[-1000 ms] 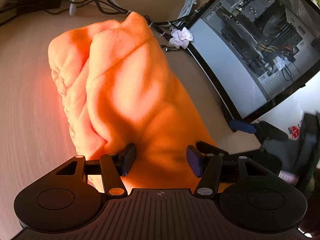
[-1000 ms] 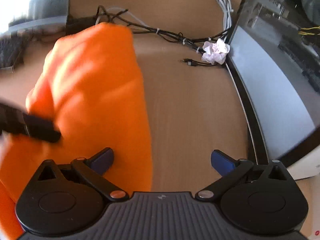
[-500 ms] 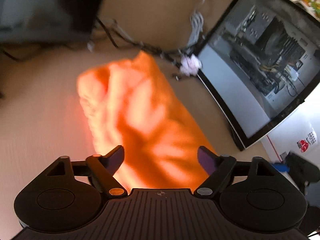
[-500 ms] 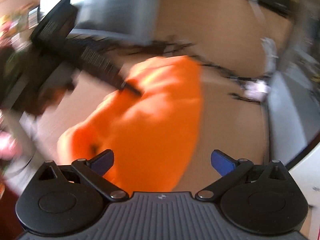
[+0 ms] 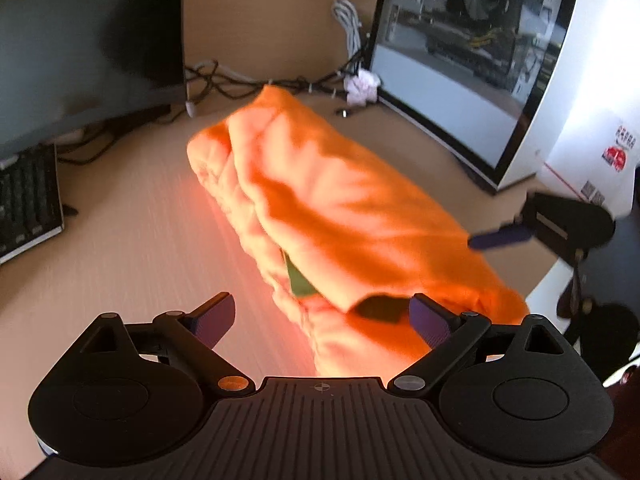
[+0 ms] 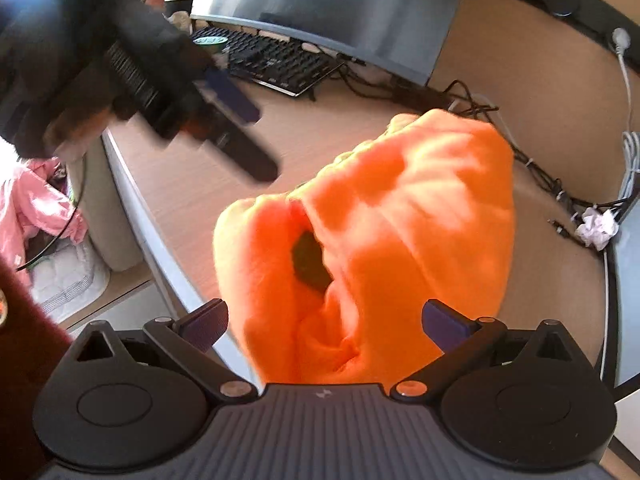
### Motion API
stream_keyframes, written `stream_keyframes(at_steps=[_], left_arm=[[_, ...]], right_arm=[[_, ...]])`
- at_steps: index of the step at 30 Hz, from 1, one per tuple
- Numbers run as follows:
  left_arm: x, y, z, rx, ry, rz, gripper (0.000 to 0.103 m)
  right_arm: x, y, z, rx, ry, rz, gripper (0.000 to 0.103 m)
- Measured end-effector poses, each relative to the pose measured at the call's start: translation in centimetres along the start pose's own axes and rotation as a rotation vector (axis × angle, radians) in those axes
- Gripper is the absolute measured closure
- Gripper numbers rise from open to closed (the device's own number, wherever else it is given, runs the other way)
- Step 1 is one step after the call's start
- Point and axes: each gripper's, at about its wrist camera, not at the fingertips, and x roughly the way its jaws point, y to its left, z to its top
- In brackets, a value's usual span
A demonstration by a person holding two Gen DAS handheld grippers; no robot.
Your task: Fold clothes
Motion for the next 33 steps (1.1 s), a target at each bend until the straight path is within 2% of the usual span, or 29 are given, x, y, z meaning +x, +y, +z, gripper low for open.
stream_keyframes(at_steps=[5,8,9,13,15,18,23,25,28,31,32,33], left_arm=[[0.9,0.1,0.3,-0.109,-0.037,0.044,0.006],[2.7,1.0,1.4,-0.194,-0.024,0.07,0.005],[3.7,1.1,1.7,-0.193,-0.005,0.092,0.005],[8.0,0.1,1.8,0.008,0.129,0.247,0.004],[7.6,-0.1,1.9,0.028,0.116,0.236,0.005],[6.0,0.8,2.3,-0.023,0.078,0.195,0.005],[3.7,3.1,1.6,-0.092,0.047,0.178,0.005],[2.6,3.2,1.0,-0.072,0.027,0.137,0.005],[1.0,3.0,0.2,-0.027,-0.006,0.065,0.004],[0.0,1.8,-0.3,0.072,-0.034,0.018,0.002],[-0.2,1.3,-0.4,0.111,-0.037,0.011,0.001],[0.0,0.8,-0.6,0.154,-0.034,0.011,0.001]], right_arm=[[-1.3,-2.9,0.0,0.118,-0.029,0.01,0.0],[-1.6,-4.8,-0.1,0.212,-0.042,-0.045,0.0],[-1.4,-5.3,-0.1,0.243,-0.037,-0.075,0.0],[-1.7,-6.8,-0.3,0.329,-0.028,-0.144,0.0],[-2.4,-6.2,-0.3,0.275,-0.047,-0.144,0.0],[-2.6,-4.8,-0.4,0.171,-0.05,-0.134,0.0],[-1.7,-2.0,0.0,0.092,-0.049,-0.004,0.0],[-0.8,-0.6,0.3,0.038,-0.048,0.016,0.0],[1.3,1.0,0.3,-0.024,0.002,0.035,0.0],[3.0,1.8,0.1,-0.077,0.051,-0.019,0.002],[3.3,1.4,0.2,-0.053,0.062,-0.033,0.008],[3.3,0.6,0.3,0.004,0.07,-0.026,0.009]])
